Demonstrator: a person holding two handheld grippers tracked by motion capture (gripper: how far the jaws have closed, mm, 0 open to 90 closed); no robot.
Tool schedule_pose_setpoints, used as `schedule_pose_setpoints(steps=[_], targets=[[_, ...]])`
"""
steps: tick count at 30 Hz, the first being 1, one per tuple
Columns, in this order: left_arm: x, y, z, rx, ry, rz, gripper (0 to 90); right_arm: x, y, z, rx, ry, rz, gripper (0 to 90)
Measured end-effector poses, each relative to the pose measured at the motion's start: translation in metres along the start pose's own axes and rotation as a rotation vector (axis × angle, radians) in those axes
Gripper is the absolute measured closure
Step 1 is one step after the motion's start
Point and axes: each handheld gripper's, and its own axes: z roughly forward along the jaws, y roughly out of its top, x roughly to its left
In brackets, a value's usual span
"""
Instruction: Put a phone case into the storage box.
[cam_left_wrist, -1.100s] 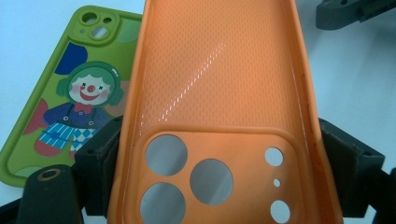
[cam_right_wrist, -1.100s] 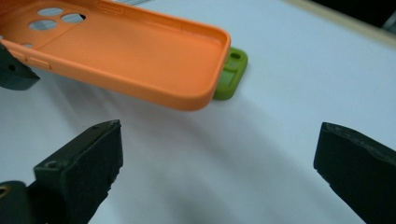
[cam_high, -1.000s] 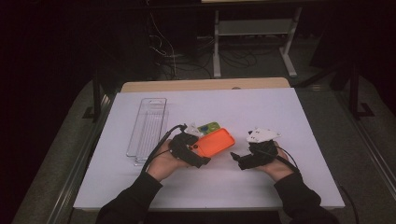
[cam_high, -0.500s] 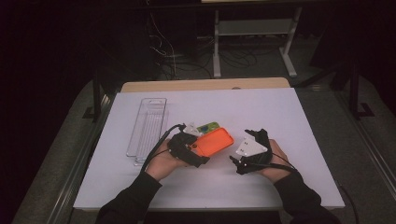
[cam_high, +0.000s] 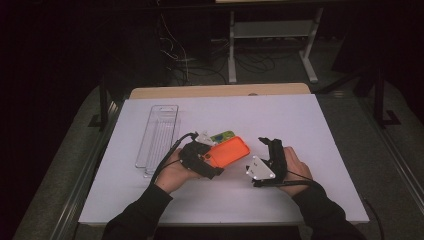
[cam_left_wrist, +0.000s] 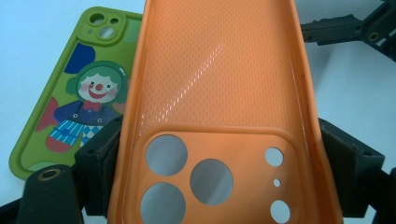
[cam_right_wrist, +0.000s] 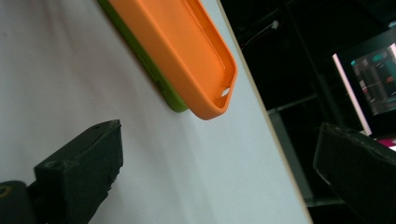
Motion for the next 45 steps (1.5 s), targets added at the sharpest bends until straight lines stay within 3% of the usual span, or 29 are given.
schedule_pose_setpoints(steps=[1, 4, 6, 9, 14, 18, 19, 20, 21, 22, 28, 35, 36, 41, 45], targets=[[-0.001, 0.000, 0.000, -0.008, -0.005, -0.019, 15.8, 0.001, 0.000, 0.000, -0.010, -0.012, -0.024, 0.8], [0.001, 0.000, -0.002, 0.016, -0.004, 0.007, 15.8, 0.003, 0.001, 0.000, -0.019, -0.048, -0.102, 0.8], [-0.001, 0.000, -0.001, 0.005, -0.009, -0.016, 15.8, 0.004, 0.002, 0.000, -0.017, -0.074, -0.150, 0.9], [0.001, 0.001, -0.003, 0.031, -0.012, 0.014, 15.8, 0.008, 0.004, 0.000, -0.019, -0.090, -0.186, 1.0], [-0.003, 0.001, -0.001, -0.002, -0.008, -0.018, 15.8, 0.012, 0.008, 0.001, -0.043, -0.130, -0.266, 4.6], [-0.002, 0.002, -0.003, 0.010, -0.010, 0.006, 15.8, 0.019, 0.010, 0.002, -0.028, -0.136, -0.274, 7.1], [-0.002, 0.002, -0.003, 0.014, -0.008, 0.014, 15.8, 0.019, 0.011, 0.002, -0.039, -0.146, -0.297, 8.0], [-0.004, 0.002, -0.003, 0.004, -0.010, -0.003, 15.8, 0.019, 0.012, 0.003, -0.037, -0.137, -0.321, 9.3], [-0.003, 0.002, -0.003, 0.006, -0.010, 0.002, 15.8, 0.020, 0.013, 0.003, -0.039, -0.144, -0.320, 10.8], [-0.002, 0.003, -0.004, 0.017, -0.010, 0.017, 15.9, 0.019, 0.013, 0.003, -0.043, -0.156, -0.373, 12.0], [-0.003, 0.003, -0.003, 0.017, -0.012, 0.022, 15.8, 0.024, 0.019, 0.008, -0.044, -0.169, -0.425, 15.5], [-0.003, 0.003, -0.004, 0.026, -0.016, 0.035, 15.9, 0.035, 0.025, 0.013, -0.066, -0.193, -0.495, 30.2], [-0.003, 0.003, -0.004, 0.027, -0.017, 0.036, 15.9, 0.037, 0.026, 0.014, -0.073, -0.207, -0.478, 33.0], [-0.004, 0.003, -0.003, 0.031, -0.014, 0.049, 15.8, 0.041, 0.027, 0.015, -0.041, -0.189, -0.502, 45.5], [-0.005, 0.003, -0.003, 0.030, -0.017, 0.045, 15.9, 0.044, 0.028, 0.015, -0.048, -0.192, -0.514, 54.3]])
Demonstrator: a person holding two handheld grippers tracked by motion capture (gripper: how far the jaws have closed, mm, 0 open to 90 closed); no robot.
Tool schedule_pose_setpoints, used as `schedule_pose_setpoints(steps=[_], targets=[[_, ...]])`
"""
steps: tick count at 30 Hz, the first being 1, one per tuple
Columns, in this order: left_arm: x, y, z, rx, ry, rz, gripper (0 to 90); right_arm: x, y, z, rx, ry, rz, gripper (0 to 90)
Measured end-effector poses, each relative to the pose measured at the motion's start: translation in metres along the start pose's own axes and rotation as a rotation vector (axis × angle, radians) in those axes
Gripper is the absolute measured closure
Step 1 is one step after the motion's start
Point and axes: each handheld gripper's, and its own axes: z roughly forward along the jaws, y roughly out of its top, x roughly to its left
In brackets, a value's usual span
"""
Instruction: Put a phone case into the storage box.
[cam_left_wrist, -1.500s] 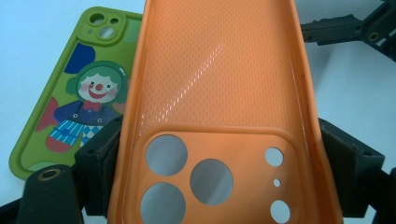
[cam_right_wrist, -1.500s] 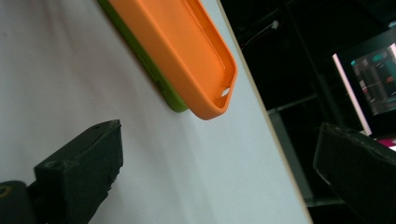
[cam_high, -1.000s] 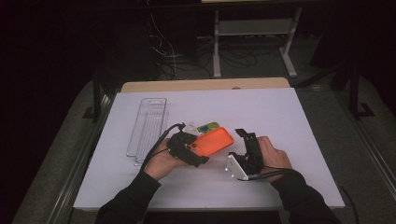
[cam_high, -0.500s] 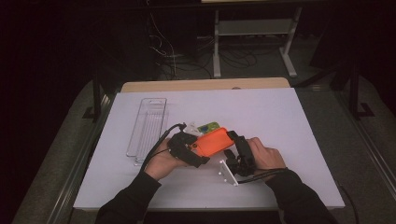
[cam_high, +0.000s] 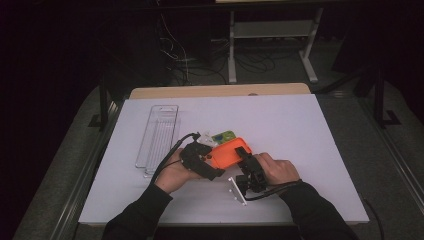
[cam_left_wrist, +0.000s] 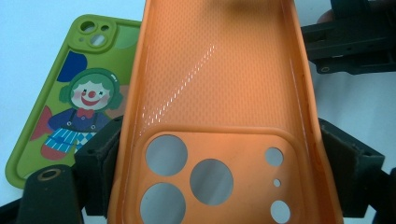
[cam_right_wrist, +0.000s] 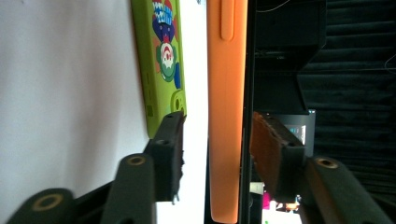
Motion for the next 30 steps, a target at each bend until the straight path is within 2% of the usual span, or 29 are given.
schedule_pose_setpoints(steps=[14, 21, 22, 23, 24, 26, 27, 28, 30], targets=[[0.0001, 0.0000, -0.0001, 0.001, 0.000, 0.000, 15.8, 0.0015, 0.0023, -0.0020, -0.001, -0.014, -0.037, 77.4], [-0.0012, 0.0000, -0.0003, -0.007, 0.002, 0.009, 15.1, 0.0009, 0.0033, -0.0031, 0.006, -0.011, -0.041, 78.2], [-0.0019, -0.0007, -0.0002, -0.017, 0.005, 0.009, 14.6, 0.0008, 0.0031, -0.0032, 0.003, -0.014, -0.046, 78.2], [-0.0040, -0.0011, 0.0010, -0.049, 0.005, -0.010, 13.7, 0.0003, 0.0029, -0.0033, 0.001, -0.011, -0.048, 78.3], [-0.0025, -0.0009, -0.0009, -0.040, 0.013, 0.011, 11.4, -0.0002, 0.0025, -0.0033, 0.003, -0.012, -0.049, 78.3], [-0.0015, -0.0011, -0.0016, -0.045, -0.006, -0.008, 5.0, -0.0009, 0.0015, -0.0027, 0.013, -0.006, -0.043, 78.3], [0.0004, -0.0013, -0.0026, -0.041, -0.014, 0.000, 2.9, -0.0013, 0.0001, -0.0022, 0.021, -0.002, -0.038, 78.3], [0.0001, -0.0018, -0.0026, -0.051, -0.016, -0.020, 1.0, -0.0020, -0.0013, -0.0017, 0.026, 0.001, -0.031, 78.3], [0.0014, -0.0023, -0.0043, -0.056, -0.014, -0.018, 0.4, -0.0040, -0.0043, -0.0014, 0.041, 0.000, -0.011, 78.3]])
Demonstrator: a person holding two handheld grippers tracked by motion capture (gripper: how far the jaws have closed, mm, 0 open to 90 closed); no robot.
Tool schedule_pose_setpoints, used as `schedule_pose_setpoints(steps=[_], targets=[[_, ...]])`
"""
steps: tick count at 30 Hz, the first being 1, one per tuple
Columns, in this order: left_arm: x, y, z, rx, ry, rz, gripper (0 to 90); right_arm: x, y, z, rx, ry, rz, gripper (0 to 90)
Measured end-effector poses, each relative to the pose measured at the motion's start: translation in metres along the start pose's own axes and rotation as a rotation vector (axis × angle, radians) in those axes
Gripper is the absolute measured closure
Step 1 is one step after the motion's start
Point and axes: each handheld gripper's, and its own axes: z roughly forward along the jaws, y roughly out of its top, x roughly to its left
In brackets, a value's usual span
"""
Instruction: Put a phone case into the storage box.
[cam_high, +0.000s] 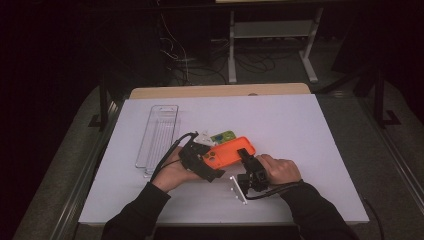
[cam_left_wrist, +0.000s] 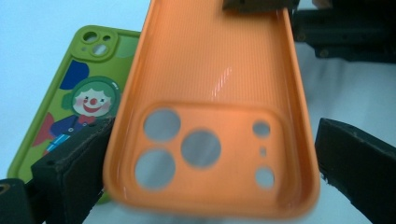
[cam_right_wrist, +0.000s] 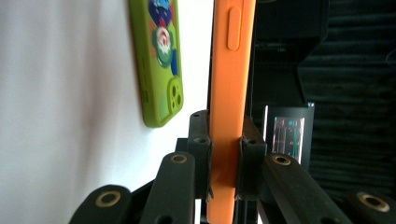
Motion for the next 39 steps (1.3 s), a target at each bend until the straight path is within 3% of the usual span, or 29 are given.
schedule_pose_setpoints(steps=[1, 3, 4, 5, 6, 7, 8, 9, 10, 11, 12, 13, 15, 16, 17, 18, 20, 22, 25, 26, 30, 36, 39], targets=[[0.001, 0.000, -0.001, 0.001, -0.003, 0.005, 0.0, -0.002, -0.002, 0.000, 0.006, 0.003, 0.008, 78.3], [0.000, -0.001, -0.001, -0.034, 0.000, -0.023, 0.0, -0.003, -0.006, 0.002, 0.006, -0.005, 0.039, 78.3], [0.002, -0.001, -0.003, -0.017, 0.001, 0.002, 0.0, -0.004, -0.009, 0.002, 0.010, 0.026, 0.048, 78.3], [0.002, -0.001, -0.003, -0.027, 0.004, -0.007, 0.0, -0.004, -0.011, 0.002, 0.017, 0.036, 0.077, 78.3], [0.005, -0.001, -0.004, -0.024, 0.008, 0.012, 0.0, -0.005, -0.013, 0.003, 0.020, 0.050, 0.108, 78.3], [0.004, -0.001, -0.004, -0.025, 0.016, -0.008, 0.0, -0.008, -0.015, 0.003, 0.029, 0.057, 0.143, 78.2], [0.004, -0.001, -0.004, -0.028, 0.021, -0.007, 0.0, -0.009, -0.017, 0.003, 0.035, 0.094, 0.186, 78.2], [0.005, -0.001, -0.004, -0.025, 0.023, -0.006, 0.0, -0.009, -0.019, 0.003, 0.041, 0.103, 0.233, 78.2], [0.007, -0.001, -0.005, -0.020, 0.022, 0.011, 0.0, -0.013, -0.021, 0.004, 0.034, 0.105, 0.236, 78.2], [0.006, -0.001, -0.005, -0.025, 0.025, -0.003, 0.0, -0.015, -0.024, 0.004, 0.032, 0.129, 0.292, 78.2], [0.005, -0.002, -0.004, -0.026, 0.027, -0.017, 0.0, -0.017, -0.026, 0.005, 0.022, 0.142, 0.300, 78.2], [0.005, -0.002, -0.005, -0.024, 0.037, -0.005, 0.0, -0.018, -0.027, 0.005, 0.021, 0.148, 0.349, 78.2], [0.002, -0.002, -0.003, -0.051, 0.044, -0.026, 0.0, -0.022, -0.030, 0.005, 0.022, 0.186, 0.405, 78.2], [0.004, -0.002, -0.004, -0.050, 0.045, -0.004, 0.0, -0.023, -0.031, 0.006, 0.012, 0.190, 0.412, 78.3], [0.004, -0.002, -0.004, -0.049, 0.043, 0.000, 0.0, -0.025, -0.032, 0.005, 0.015, 0.208, 0.495, 78.2], [0.005, -0.002, -0.005, -0.039, 0.046, 0.012, 0.0, -0.025, -0.032, 0.004, 0.017, 0.217, 0.546, 78.3], [0.006, -0.002, -0.006, -0.029, 0.051, 0.022, 0.0, -0.027, -0.034, 0.005, 0.014, 0.240, 0.625, 78.2], [0.004, -0.003, -0.004, -0.053, 0.047, -0.012, 0.0, -0.032, -0.039, 0.006, 0.002, 0.281, 0.699, 78.3], [0.007, -0.003, -0.006, -0.031, 0.051, 0.012, 0.0, -0.036, -0.045, 0.007, -0.012, 0.328, 0.787, 78.3], [0.006, -0.003, -0.006, -0.037, 0.050, -0.007, 0.0, -0.037, -0.045, 0.007, -0.015, 0.346, 0.843, 78.3], [0.006, -0.004, -0.006, -0.036, 0.053, -0.008, 0.0, -0.041, -0.050, 0.009, -0.034, 0.419, 0.985, 78.3], [0.007, -0.004, -0.005, -0.040, 0.048, -0.018, 0.0, -0.043, -0.058, 0.013, -0.068, 0.511, 1.136, 78.3], [0.008, -0.005, -0.005, -0.042, 0.049, -0.022, 0.0, -0.044, -0.062, 0.014, -0.079, 0.545, 1.185, 78.4]])
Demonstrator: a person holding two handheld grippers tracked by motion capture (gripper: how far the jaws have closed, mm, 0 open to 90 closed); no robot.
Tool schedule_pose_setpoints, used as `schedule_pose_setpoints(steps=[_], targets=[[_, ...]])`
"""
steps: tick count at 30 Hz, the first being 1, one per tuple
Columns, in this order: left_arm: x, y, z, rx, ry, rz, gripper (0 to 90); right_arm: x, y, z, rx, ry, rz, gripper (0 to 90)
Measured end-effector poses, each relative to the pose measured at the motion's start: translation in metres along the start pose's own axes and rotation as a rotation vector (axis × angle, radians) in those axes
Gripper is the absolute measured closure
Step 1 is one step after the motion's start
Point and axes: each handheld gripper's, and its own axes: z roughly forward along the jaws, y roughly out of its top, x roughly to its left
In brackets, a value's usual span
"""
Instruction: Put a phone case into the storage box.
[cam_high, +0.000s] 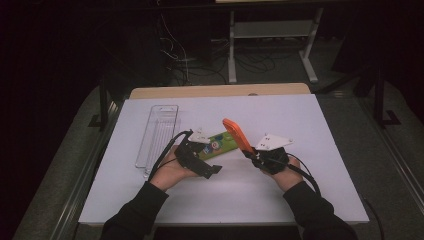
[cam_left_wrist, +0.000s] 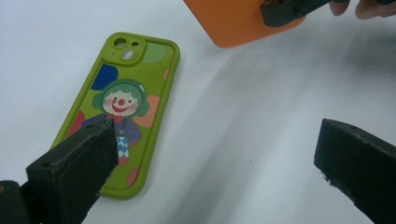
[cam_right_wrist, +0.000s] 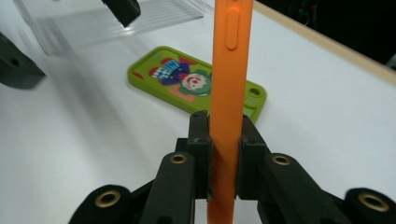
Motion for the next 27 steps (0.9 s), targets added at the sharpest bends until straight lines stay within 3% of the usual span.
schedule_pose_setpoints(steps=[2, 7, 15, 21, 22, 27], targets=[[-0.001, 0.000, 0.001, -0.022, -0.002, -0.020, 0.0, -0.002, 0.000, 0.000, -0.006, 0.036, 0.067, 78.4], [0.001, 0.000, 0.000, -0.006, 0.009, -0.004, 0.0, -0.008, -0.002, 0.000, -0.011, 0.082, 0.170, 78.5], [0.002, 0.001, -0.001, -0.019, 0.006, -0.012, 0.0, -0.009, -0.002, 0.000, -0.014, 0.095, 0.188, 78.5], [0.005, 0.008, -0.005, -0.069, -0.011, -0.037, 0.0, -0.007, -0.001, 0.001, -0.022, 0.112, 0.193, 78.5], [0.007, 0.010, -0.007, -0.069, -0.011, -0.025, 0.0, -0.007, -0.001, 0.001, -0.026, 0.111, 0.191, 78.5], [0.010, 0.018, -0.008, -0.120, -0.035, -0.060, 0.0, -0.006, 0.001, -0.001, -0.044, 0.119, 0.227, 78.6]])
